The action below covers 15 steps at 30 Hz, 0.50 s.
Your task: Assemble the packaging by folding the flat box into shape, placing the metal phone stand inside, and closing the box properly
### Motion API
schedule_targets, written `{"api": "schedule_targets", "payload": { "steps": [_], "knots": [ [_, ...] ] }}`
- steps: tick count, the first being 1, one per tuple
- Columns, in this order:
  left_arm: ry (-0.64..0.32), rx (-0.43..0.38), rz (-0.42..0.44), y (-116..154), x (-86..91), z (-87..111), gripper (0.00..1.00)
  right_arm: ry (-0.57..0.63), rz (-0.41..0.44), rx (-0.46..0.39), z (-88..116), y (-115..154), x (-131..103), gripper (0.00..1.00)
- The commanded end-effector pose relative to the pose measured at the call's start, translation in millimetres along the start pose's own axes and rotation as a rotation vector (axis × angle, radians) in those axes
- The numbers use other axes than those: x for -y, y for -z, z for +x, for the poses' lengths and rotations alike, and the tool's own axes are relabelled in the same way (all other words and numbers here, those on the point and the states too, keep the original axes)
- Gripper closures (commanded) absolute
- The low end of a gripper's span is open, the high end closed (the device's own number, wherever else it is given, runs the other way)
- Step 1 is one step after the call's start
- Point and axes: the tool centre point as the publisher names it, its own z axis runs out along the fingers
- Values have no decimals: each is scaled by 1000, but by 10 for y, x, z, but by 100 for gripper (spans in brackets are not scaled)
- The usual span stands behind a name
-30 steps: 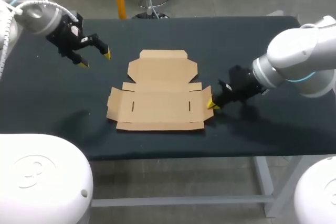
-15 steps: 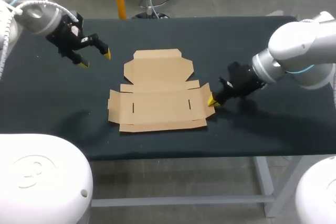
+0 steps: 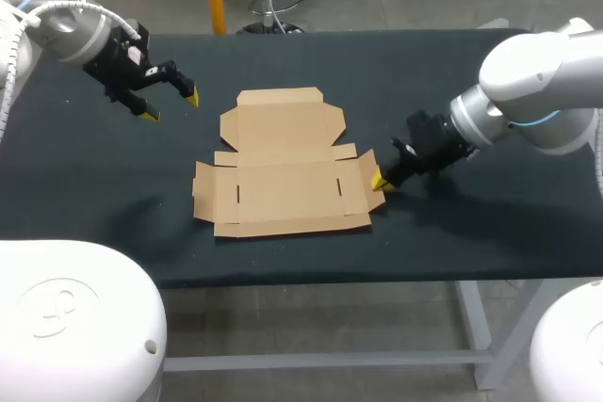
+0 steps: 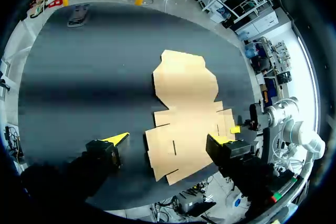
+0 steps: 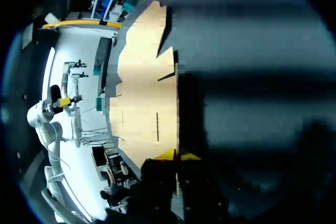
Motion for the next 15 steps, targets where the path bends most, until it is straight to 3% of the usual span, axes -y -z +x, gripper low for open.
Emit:
{"api": "schedule_targets", "payload": {
  "steps": [1,13,14,15],
  "knots": [
    [1,7,-3,11,2,11,0,-7,-8,0,-10,4,15,100],
    [1,7,-3,11,2,11,0,-24,-21,2,4,-11,65,100],
    [1,7,-3,11,2,11,0,-27,-24,1,3,-6,69,98],
    [1,7,-3,11,2,11,0,-30,-29,0,2,9,73,70]
  ]
}}
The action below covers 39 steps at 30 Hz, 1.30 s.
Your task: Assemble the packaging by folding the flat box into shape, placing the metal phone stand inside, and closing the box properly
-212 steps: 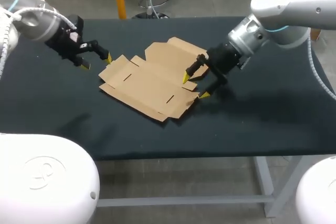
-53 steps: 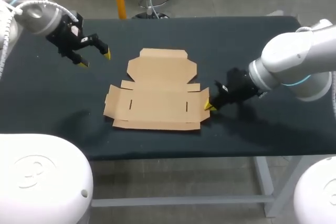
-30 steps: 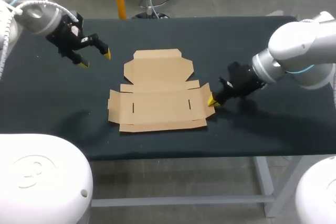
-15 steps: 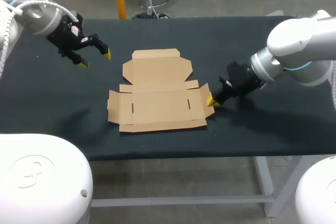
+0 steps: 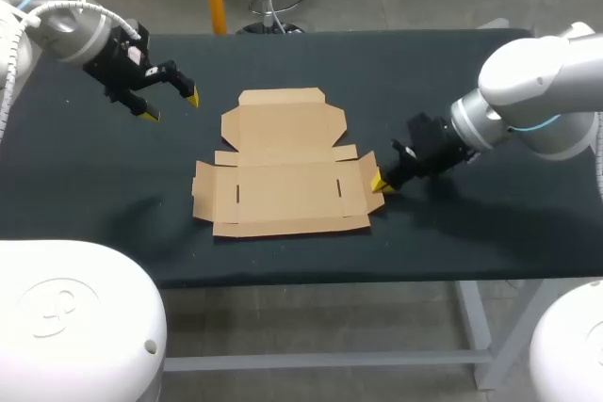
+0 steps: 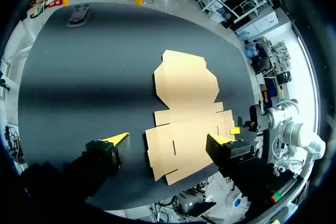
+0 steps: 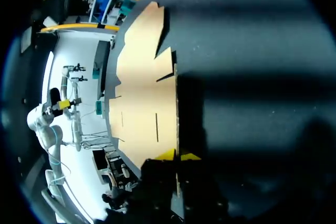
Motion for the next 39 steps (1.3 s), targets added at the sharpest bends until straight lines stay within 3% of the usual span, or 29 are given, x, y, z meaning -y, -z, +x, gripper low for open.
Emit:
{"api": "schedule_targets", "payload": {
  "steps": [1,2,3,13,18,29,30,31,32,33,34,35,37,39],
  "knots": [
    [2,7,-3,11,2,11,0,-6,-17,-3,1,52,34,51],
    [2,7,-3,11,2,11,0,-6,-23,-3,13,87,35,6],
    [2,7,-3,11,2,11,0,-3,-32,-7,31,127,35,0],
    [2,7,-3,11,2,11,0,54,-99,37,296,665,-17,0],
    [5,8,1,14,-2,13,0,94,-118,77,310,882,-118,0],
    [62,3,-2,-7,-93,-67,0,152,-164,68,318,1266,-502,0],
    [70,2,-5,-14,-99,-78,0,151,-165,63,315,1276,-547,12],
    [73,2,-6,-20,-107,-90,12,150,-165,61,315,1281,-586,30],
    [85,2,-7,-27,-119,-102,35,151,-164,59,319,1282,-620,43],
    [89,2,-7,-36,-128,-118,55,153,-163,57,322,1282,-652,50],
    [94,1,-9,-44,-137,-133,83,155,-162,55,326,1279,-682,52],
    [101,1,-10,-52,-145,-149,100,158,-159,53,330,1274,-712,57],
    [104,3,-11,-74,-158,-179,100,164,-152,49,337,1255,-770,68],
    [107,5,-13,-97,-159,-198,100,169,-139,48,343,1223,-821,90]
  ]
}}
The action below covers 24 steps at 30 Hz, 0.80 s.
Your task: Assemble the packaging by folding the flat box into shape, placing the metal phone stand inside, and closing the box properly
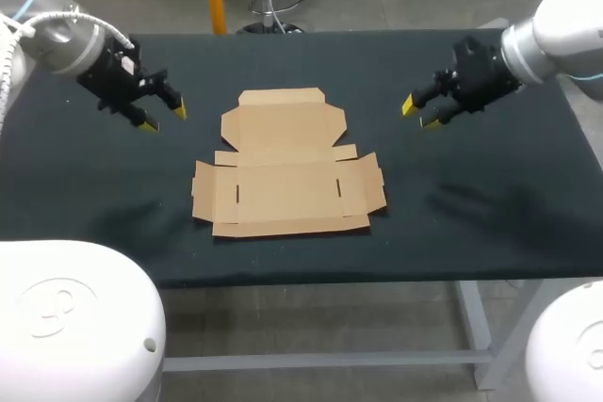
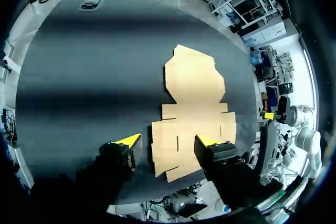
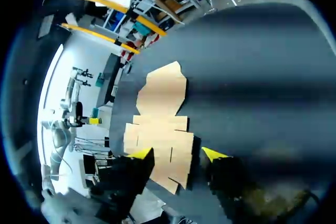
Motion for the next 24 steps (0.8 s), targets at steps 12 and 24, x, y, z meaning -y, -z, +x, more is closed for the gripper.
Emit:
{"api": "schedule_targets", "payload": {
  "steps": [12,24],
  "knots": [
    [66,8,-54,-166,88,-16,100,-7,101,-63,-9,-295,-164,100],
    [66,8,-54,-166,88,-16,100,-7,101,-63,-9,-295,-164,100]
  ]
}}
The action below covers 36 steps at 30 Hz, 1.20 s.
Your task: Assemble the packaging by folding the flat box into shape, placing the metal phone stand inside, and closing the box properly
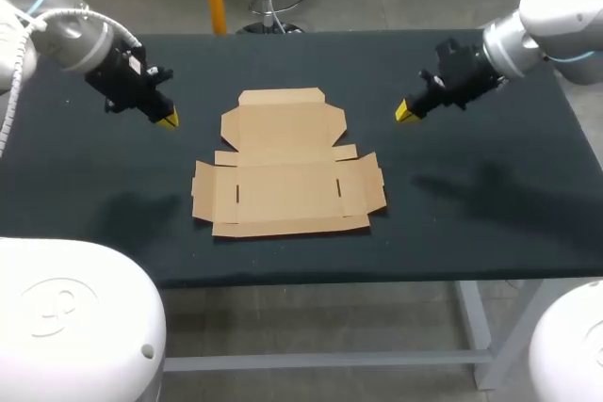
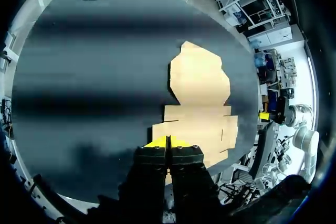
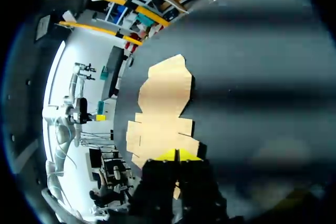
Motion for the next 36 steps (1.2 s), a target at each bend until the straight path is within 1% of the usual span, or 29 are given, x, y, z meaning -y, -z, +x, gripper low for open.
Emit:
{"api": "schedule_targets", "payload": {
  "steps": [1,10,13,17,22,24,26,27,29,36],
  "knots": [
    [1,5,-2,7,1,8,100,1,8,-5,-7,6,-18,100],
    [1,5,-2,7,1,8,100,1,8,-5,-7,6,-18,100],
    [-31,6,-5,13,50,-18,100,1,8,-5,-7,6,-18,100],
    [-61,26,16,-32,30,-32,100,-9,21,-4,-30,-140,-51,100],
    [-66,41,36,-162,-14,-59,100,-28,41,4,-62,-346,-35,100],
    [-70,48,49,-212,-25,-58,100,-41,46,19,-87,-384,-45,100],
    [-90,49,56,-257,-43,-39,100,-43,52,14,-105,-421,-53,100],
    [-82,58,62,-281,-49,-31,100,-53,54,28,-112,-443,-58,100],
    [-91,56,60,-326,-58,-20,100,-54,60,30,-129,-479,-70,100],
    [-95,55,40,-472,11,-48,100,-66,60,26,-204,-566,-99,100]
  ]
}}
